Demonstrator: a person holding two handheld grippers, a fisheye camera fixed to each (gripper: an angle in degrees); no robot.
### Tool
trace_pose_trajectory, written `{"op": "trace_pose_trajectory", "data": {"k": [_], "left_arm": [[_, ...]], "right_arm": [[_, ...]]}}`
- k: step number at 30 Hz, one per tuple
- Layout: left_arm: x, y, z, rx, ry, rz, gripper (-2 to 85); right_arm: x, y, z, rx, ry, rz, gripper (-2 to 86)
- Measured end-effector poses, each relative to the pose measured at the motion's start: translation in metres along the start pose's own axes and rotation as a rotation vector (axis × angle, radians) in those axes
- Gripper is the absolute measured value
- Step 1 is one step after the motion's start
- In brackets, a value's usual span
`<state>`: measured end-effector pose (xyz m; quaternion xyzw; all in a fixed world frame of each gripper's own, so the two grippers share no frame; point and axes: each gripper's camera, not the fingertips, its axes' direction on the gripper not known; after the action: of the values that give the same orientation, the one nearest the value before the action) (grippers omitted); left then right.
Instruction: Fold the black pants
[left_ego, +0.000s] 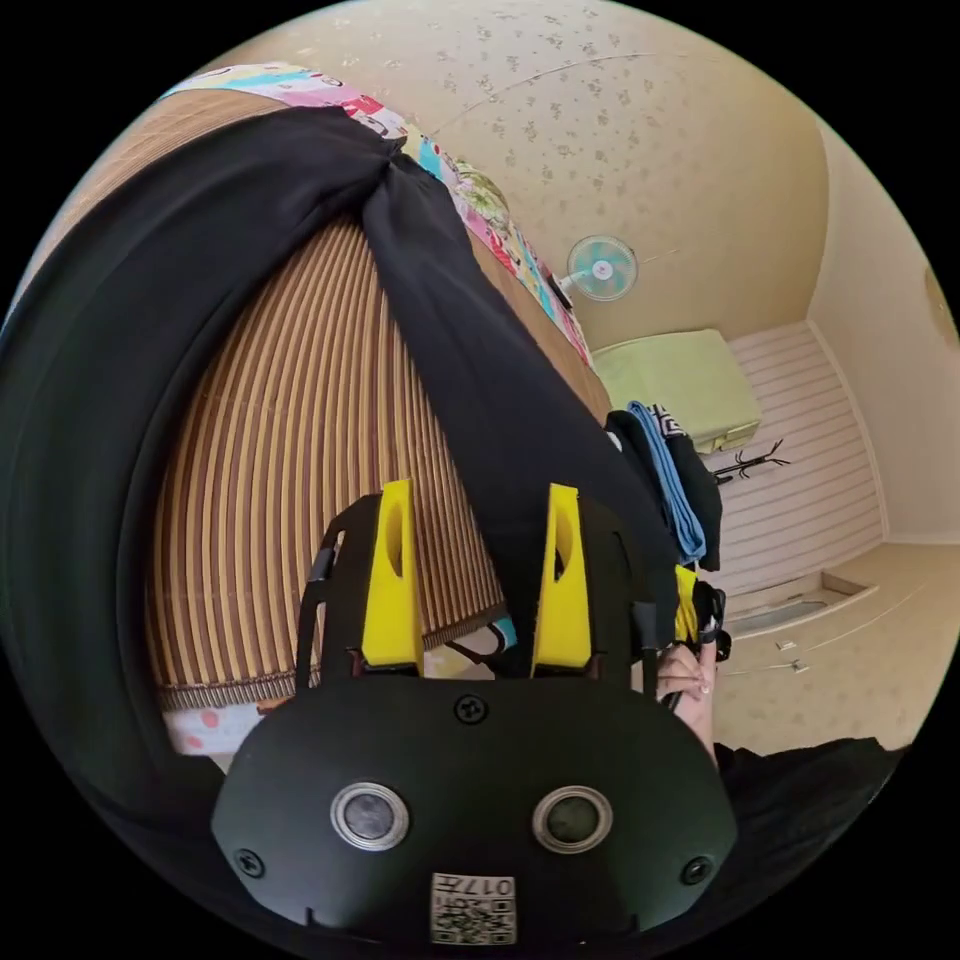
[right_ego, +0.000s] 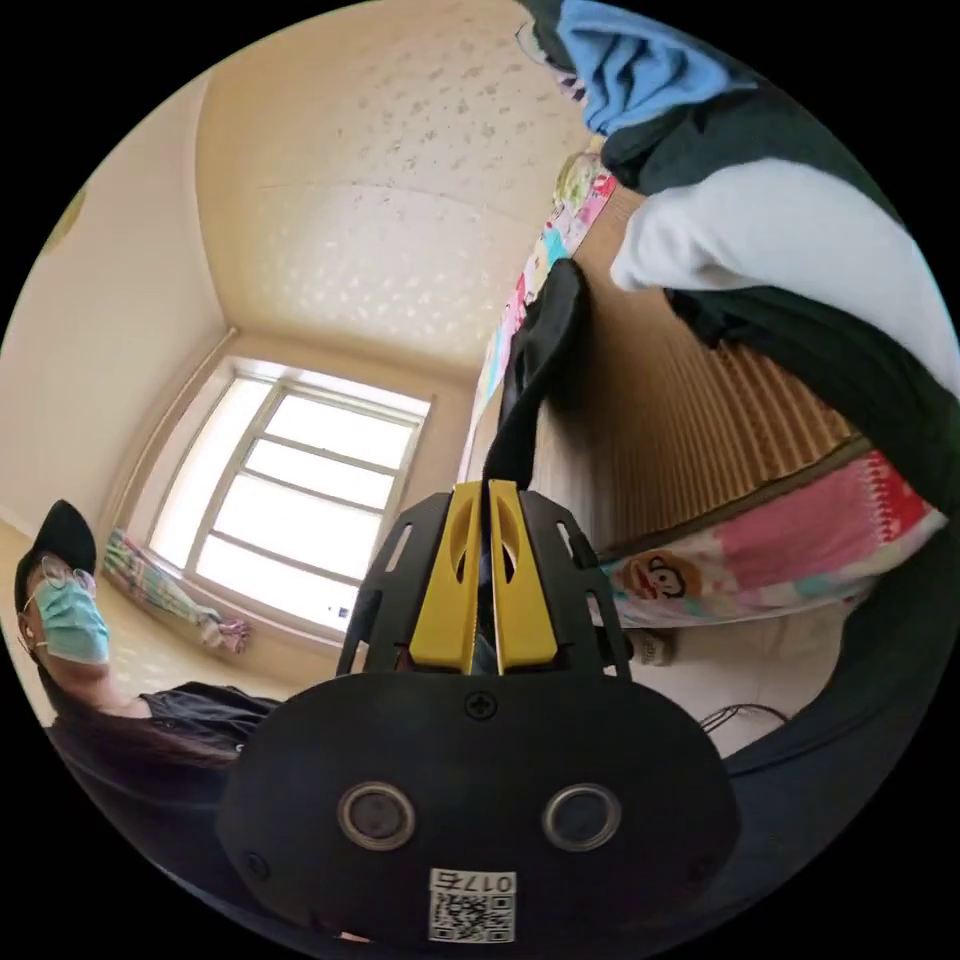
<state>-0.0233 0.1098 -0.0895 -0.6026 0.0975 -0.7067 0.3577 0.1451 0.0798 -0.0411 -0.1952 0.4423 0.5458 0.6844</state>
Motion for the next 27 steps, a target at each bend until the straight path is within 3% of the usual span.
{"op": "trace_pose_trajectory", "data": {"k": [1, 3, 4, 8, 12, 16, 19, 23, 27], "left_arm": [[0.001, 0.003, 0.002, 0.004, -0.009, 0.003, 18.3], [0.005, 0.014, 0.018, -0.034, -0.005, 0.017, 17.5], [0.007, 0.017, 0.021, -0.041, 0.003, 0.027, 16.9], [0.019, 0.034, 0.052, -0.160, 0.055, 0.085, 12.0], [0.030, 0.061, 0.060, -0.246, -0.056, 0.151, 1.0], [0.017, 0.078, 0.009, -0.178, -0.098, 0.132, 0.6], [-0.013, 0.092, -0.020, -0.175, -0.115, 0.020, 3.4], [-0.035, 0.112, -0.043, -0.131, -0.010, -0.040, 8.6], [-0.018, 0.131, -0.085, 0.007, -0.042, 0.012, 9.9]], "right_arm": [[0.003, -0.001, -0.004, 0.004, 0.094, -0.006, 2.4], [0.024, -0.004, 0.000, -0.106, 0.536, 0.007, 2.5], [0.031, -0.004, 0.001, -0.134, 0.591, 0.028, 2.6], [0.042, 0.011, -0.012, -0.091, 0.448, -0.013, 8.2], [0.050, 0.020, -0.013, -0.099, 0.487, -0.014, 13.1], [0.043, 0.027, -0.015, -0.133, 0.520, -0.119, 12.8], [0.051, 0.030, -0.005, -0.270, 0.432, -0.154, 11.4], [0.063, 0.050, 0.002, -0.353, 0.237, -0.136, 11.5], [0.059, 0.071, -0.010, -0.312, 0.348, -0.173, 4.2]]}}
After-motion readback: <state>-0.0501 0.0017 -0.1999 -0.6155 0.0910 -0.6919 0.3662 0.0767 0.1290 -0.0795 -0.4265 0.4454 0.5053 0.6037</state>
